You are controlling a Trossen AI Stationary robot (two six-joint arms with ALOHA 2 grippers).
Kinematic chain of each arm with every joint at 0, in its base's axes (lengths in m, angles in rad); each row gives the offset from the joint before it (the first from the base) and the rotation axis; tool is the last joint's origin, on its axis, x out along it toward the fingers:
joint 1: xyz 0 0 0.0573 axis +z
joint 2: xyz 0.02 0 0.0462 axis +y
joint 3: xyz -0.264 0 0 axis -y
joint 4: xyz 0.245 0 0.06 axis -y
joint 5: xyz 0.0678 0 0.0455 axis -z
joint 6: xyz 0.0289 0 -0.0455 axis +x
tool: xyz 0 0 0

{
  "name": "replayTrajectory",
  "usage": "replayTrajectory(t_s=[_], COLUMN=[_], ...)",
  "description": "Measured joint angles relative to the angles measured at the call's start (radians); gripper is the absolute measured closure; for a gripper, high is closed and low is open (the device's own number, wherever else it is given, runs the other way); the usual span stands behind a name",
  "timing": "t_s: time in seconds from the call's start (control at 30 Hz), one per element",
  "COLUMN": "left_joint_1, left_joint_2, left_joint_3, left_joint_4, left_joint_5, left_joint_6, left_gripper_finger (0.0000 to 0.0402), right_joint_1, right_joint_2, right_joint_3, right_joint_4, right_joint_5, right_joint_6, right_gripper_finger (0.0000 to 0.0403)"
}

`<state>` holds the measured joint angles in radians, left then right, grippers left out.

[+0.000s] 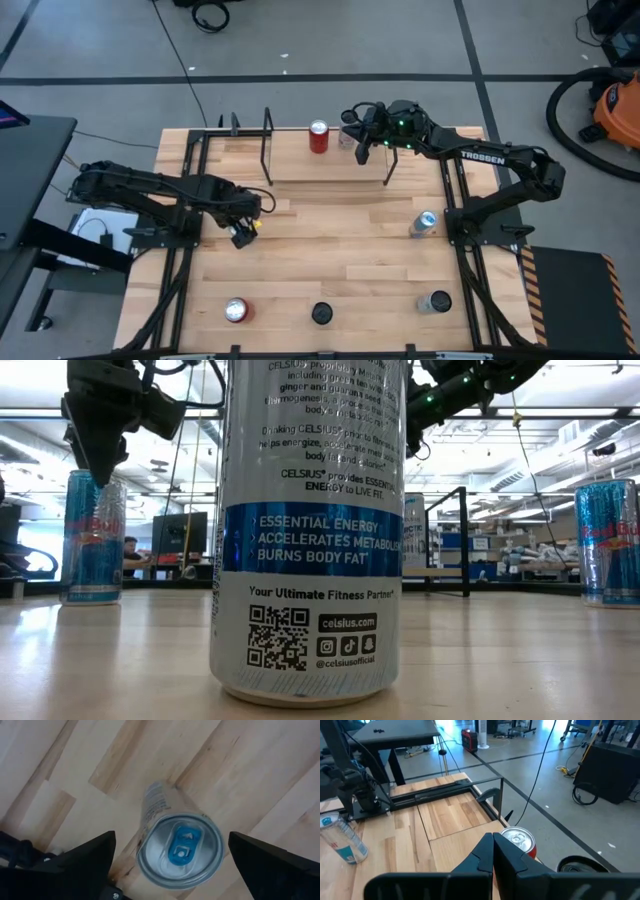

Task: Place canned beverage on shelf
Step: Put the left blue soda can on the shelf

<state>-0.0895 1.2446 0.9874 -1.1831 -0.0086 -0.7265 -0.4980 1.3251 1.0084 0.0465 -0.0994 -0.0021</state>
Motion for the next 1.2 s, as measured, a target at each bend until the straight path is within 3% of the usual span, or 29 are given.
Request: replayTrajectory(t_s=[0.63, 1.2], left_joint_1=[0.000, 0.004], left_joint_2=[0.000, 0.000], left_joint_3=[0.000, 0.000], left_joint_4=[0.001, -0.003], left_joint_5=[-0.002, 0.001], left_joint_6=[0.000, 0.037], left_gripper_finger=[0.0015, 0.0105], right_joint_1=[0.000, 0.002], right_joint_2=[0.000, 0.000], right_joint_3=[0.000, 0.000], right_joint_4=[0.012, 0.087], right_joint_5=[0.000, 0.000], right_joint_6=[0.000, 0.027], right_gripper_finger=[0.0393, 0.0393])
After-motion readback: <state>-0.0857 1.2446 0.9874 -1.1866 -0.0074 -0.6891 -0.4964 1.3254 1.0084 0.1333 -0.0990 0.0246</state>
